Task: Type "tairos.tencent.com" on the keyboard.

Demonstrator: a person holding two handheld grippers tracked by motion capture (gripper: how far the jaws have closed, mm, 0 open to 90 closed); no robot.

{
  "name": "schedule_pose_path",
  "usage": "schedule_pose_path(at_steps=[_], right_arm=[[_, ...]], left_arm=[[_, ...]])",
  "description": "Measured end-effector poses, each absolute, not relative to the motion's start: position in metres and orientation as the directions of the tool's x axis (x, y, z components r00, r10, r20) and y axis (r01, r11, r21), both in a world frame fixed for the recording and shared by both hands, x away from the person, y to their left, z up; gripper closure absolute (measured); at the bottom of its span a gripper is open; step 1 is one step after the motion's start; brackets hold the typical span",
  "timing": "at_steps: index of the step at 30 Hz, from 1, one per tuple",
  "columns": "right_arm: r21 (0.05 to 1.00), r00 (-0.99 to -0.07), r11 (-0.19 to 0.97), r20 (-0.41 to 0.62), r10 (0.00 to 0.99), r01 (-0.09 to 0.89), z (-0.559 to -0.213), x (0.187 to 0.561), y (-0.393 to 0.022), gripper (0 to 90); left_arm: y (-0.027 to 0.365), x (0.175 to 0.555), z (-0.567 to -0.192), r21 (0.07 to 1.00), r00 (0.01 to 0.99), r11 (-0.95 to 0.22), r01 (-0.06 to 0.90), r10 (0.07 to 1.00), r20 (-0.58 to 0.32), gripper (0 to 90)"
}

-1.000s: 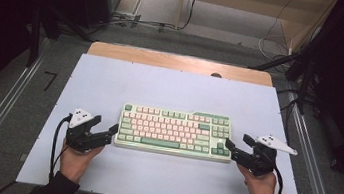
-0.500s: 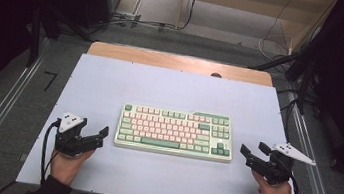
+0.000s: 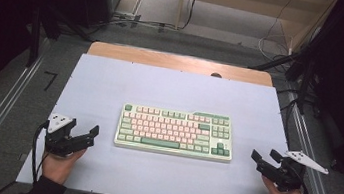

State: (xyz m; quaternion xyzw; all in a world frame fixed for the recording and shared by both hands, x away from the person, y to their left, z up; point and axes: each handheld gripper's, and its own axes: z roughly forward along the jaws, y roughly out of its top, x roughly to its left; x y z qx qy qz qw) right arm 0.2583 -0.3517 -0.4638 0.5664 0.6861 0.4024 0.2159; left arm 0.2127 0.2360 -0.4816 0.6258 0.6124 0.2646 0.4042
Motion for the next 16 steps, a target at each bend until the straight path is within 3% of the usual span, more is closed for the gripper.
schedule_pose_path(at_steps=[16], right_arm=[[0.804,-0.218,-0.002,0.163,0.962,0.594,-0.464,0.254,-0.364,23.8]], left_arm=[[0.241,0.23,-0.489,0.829,0.052,0.112,0.548,0.985,-0.167,17.8]])
